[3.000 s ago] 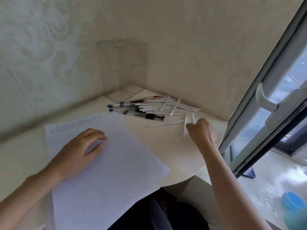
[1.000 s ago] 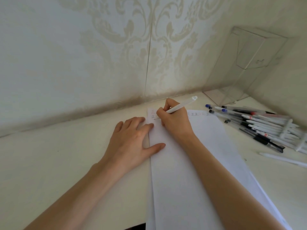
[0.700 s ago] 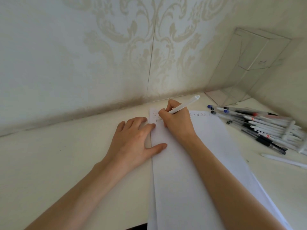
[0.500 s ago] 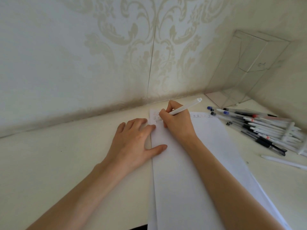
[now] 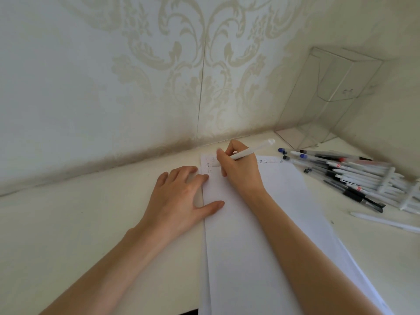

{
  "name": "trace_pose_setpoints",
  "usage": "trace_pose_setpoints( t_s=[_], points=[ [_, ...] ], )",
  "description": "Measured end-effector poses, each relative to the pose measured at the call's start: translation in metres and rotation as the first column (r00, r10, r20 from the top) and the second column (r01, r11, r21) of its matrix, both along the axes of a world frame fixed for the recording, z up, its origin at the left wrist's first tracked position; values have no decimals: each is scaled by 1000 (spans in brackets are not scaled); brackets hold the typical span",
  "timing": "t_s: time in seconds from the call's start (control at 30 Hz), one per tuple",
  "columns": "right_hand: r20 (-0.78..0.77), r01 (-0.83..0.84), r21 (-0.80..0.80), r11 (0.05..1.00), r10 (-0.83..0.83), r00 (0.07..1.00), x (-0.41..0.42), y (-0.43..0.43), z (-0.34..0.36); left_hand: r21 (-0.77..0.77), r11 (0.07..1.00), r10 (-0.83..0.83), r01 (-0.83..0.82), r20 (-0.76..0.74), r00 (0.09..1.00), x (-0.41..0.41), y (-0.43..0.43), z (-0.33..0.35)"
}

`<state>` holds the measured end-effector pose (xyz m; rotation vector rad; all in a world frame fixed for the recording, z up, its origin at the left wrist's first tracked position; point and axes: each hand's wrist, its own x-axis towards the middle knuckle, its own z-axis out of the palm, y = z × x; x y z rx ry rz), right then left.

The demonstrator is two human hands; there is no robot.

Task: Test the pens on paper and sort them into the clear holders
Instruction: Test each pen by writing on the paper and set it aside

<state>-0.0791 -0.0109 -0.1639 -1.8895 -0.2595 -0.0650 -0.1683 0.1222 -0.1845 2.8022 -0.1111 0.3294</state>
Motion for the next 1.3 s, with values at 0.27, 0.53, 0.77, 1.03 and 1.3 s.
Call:
trace_pose_setpoints(
  t_s=[0.27,0.53,0.77,1.03,1.3],
  points=[
    [64,-150,61,987,146,987,0,-7,-4,-197,979,-41,48,40,998,2,3,5],
    [22,-245,237,940,247,969,-4,-13,0,-279,917,-210,285,272,939,10,11,5],
    [10,-301,263,917,310,951,-3,-9,-1,-236,878,-344,415,292,893,10,11,2],
    [5,-222,189,957,225,974,0,-12,3,-166,938,-240,303,318,917,6,16,5],
    [289,291,-441,849,-173,941,12,-84,2,-59,963,271,-264,169,948,14,40,-7]
  ],
)
